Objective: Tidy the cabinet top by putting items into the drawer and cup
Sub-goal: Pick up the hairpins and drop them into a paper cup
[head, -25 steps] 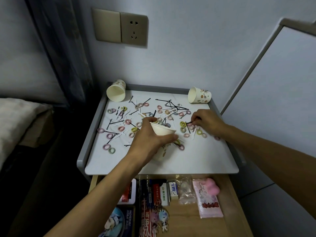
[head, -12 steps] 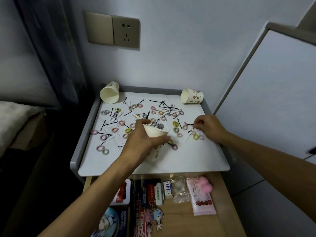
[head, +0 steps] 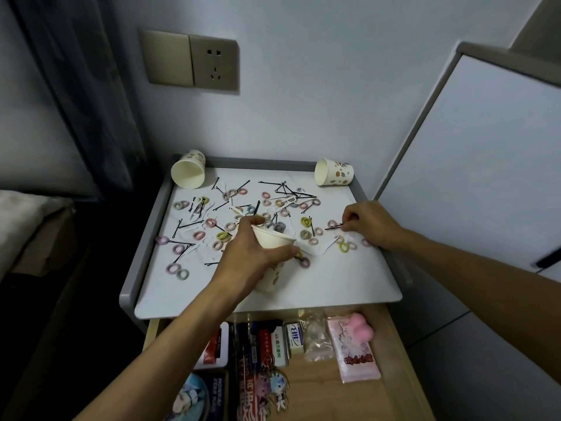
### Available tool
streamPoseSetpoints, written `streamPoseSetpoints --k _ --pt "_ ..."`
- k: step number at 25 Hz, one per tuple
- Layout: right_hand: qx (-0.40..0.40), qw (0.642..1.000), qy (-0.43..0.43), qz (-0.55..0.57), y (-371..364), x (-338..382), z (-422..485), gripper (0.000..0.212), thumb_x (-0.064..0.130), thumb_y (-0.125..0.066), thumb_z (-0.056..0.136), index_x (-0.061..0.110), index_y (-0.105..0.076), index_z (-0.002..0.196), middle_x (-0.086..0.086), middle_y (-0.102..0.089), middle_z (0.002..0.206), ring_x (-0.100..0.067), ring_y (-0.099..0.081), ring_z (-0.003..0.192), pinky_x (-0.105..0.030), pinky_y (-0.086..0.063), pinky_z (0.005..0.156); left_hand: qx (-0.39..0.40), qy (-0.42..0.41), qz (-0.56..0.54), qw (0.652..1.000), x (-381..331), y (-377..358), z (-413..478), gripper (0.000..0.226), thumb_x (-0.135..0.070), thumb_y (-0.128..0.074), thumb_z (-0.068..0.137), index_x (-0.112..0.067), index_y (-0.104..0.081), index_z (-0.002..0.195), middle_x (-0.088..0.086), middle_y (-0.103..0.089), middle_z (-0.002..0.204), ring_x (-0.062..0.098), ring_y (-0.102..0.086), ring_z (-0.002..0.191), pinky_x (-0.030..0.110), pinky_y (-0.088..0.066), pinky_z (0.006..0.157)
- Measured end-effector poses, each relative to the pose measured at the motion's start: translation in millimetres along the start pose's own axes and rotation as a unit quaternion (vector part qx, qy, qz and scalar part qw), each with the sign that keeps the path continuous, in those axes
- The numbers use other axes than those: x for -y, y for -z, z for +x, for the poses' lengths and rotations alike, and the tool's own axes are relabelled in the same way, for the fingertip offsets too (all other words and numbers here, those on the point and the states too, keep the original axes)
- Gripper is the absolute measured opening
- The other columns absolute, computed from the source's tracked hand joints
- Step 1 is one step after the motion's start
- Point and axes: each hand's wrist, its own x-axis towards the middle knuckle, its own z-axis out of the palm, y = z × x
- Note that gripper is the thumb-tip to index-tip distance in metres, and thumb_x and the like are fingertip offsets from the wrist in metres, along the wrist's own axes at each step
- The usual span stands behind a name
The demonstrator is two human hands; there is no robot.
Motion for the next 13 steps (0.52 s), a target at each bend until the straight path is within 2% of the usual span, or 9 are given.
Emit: streamPoseSetpoints --k 2,5,7,13 --pt "0.01 0.998 0.023 -0.057 11 0 -1 0.004 0.017 -0.068 0.089 0.014 -0.071 0.09 -0.001 -0.067 0.086 -0.016 -0.061 0.079 -0.019 -0.041 0.063 0.0 -0.002 0.007 1.0 -1 0 0 0.074 -0.033 -0.085 0.071 -0.028 -0.04 0.13 -0.008 -0.059 0.105 0.012 -0.061 0.092 0.03 -0.053 0.074" --pt "0.015 0.993 0.039 -0.112 25 4 1 0.016 0.018 -0.064 0.092 0.014 -0.075 0.102 -0.004 -0.073 0.101 -0.019 -0.066 0.089 -0.031 -0.052 0.082 0.001 -0.01 0.016 1.0 -5 -1 -1 0.075 -0.034 -0.084 0.071 -0.027 -0.04 0.131 -0.013 -0.057 0.102 0.009 -0.06 0.089 0.027 -0.053 0.07" --pt "0.008 0.99 0.031 -0.14 31 10 1 0.017 0.018 -0.064 0.092 0.016 -0.075 0.104 -0.005 -0.072 0.107 -0.022 -0.066 0.094 -0.037 -0.053 0.087 0.003 -0.013 0.016 1.0 -6 -2 -1 0.075 -0.033 -0.084 0.071 -0.026 -0.041 0.132 -0.015 -0.056 0.101 0.009 -0.06 0.089 0.029 -0.054 0.072" --pt "-0.019 0.969 -0.016 -0.245 50 37 -5 0.021 0.01 -0.059 0.092 0.009 -0.07 0.11 -0.013 -0.066 0.11 -0.029 -0.064 0.094 -0.035 -0.052 0.078 0.0 -0.018 0.039 0.999 -6 0 -4 0.078 -0.035 -0.086 0.069 -0.027 -0.04 0.132 -0.014 -0.056 0.101 0.012 -0.061 0.091 0.038 -0.056 0.08"
